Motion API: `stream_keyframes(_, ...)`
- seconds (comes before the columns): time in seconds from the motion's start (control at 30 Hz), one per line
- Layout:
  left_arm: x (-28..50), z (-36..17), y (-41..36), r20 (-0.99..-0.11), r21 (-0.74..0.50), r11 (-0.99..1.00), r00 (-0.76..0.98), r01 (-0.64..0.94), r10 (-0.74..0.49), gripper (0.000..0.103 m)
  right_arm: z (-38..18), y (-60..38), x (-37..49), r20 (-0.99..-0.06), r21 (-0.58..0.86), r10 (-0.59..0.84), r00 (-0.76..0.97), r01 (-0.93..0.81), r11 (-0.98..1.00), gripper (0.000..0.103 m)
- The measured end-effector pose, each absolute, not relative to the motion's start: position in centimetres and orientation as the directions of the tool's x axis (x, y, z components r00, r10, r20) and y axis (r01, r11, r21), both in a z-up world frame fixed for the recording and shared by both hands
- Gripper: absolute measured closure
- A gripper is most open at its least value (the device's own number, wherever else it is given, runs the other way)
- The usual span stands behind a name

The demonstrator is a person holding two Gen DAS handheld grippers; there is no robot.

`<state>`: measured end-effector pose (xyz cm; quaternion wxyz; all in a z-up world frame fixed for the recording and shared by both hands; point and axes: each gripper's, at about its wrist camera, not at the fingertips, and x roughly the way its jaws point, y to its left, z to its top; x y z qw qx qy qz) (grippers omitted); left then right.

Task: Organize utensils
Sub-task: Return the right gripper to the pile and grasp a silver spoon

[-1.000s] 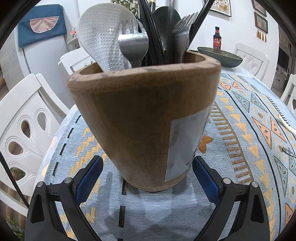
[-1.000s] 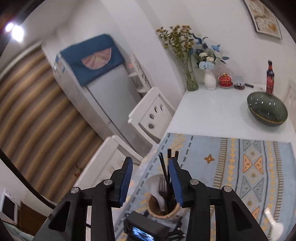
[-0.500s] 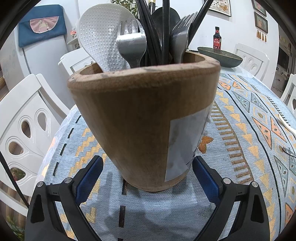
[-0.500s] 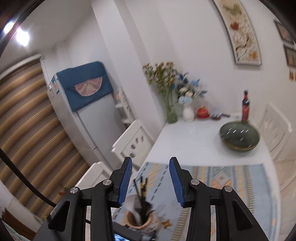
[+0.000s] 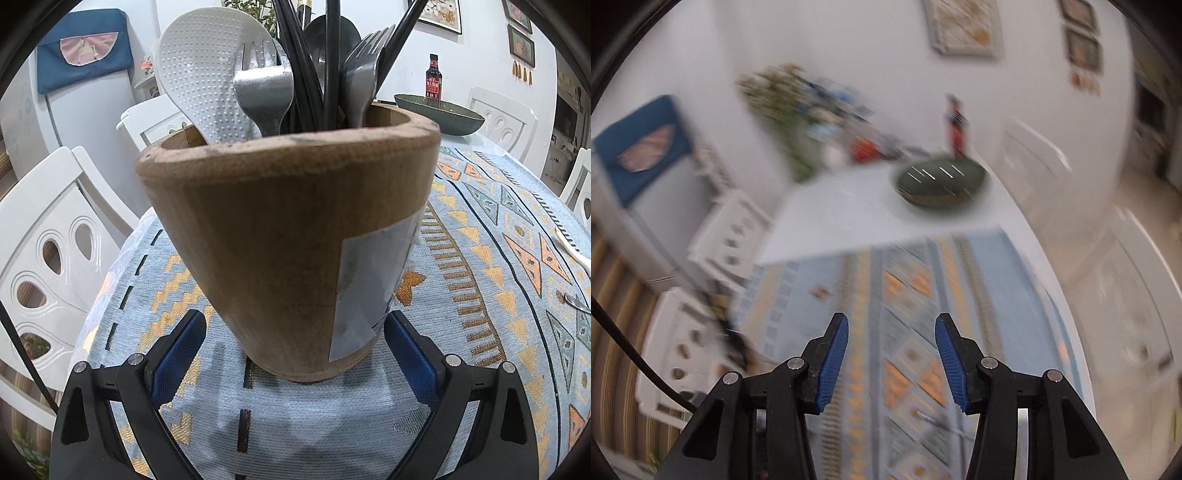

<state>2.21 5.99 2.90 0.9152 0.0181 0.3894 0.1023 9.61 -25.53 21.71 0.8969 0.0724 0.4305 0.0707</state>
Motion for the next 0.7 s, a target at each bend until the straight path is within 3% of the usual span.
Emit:
stream_keyframes(0.13, 2.2, 2.9, 6.1, -0.709, 0.112, 0.978, 0.676, -0.173, 0.201, 0.006, 16.4, -30.1, 11.3, -0.878, 0.175, 0.098, 0.469, 0.123, 0.977, 0.056)
stream_keyframes(0.23, 2.2, 2.9, 6.1, -0.709, 0.111, 0.979, 0.676, -0.173, 0.200, 0.006, 11.0, -34.3, 11.3, -0.942, 0.272, 0.184, 0.282, 0.315, 0.909, 0.056)
stream_keyframes(0.37, 2.3, 2.9, 6.2, -0.709, 0.113, 0.978, 0.676, -0.173, 0.202, 0.006, 4.4, -39.1, 8.8, -0.927, 0.359, 0.349, 0.133, 0.584, 0.729, 0.056)
stream_keyframes(0.47, 2.3, 2.8, 6.2, -0.712, 0.115, 0.978, 0.673, -0.173, 0.203, 0.006, 0.9, -41.5, 6.1, -0.924, 0.310, 0.375, 0.069, 0.710, 0.633, 0.056)
stream_keyframes(0.7, 2.5, 2.7, 6.3, -0.714, 0.119, 0.978, 0.670, -0.172, 0.204, 0.006, -2.7, -42.6, 3.3, -0.912, 0.276, 0.408, 0.036, 0.790, 0.547, 0.062)
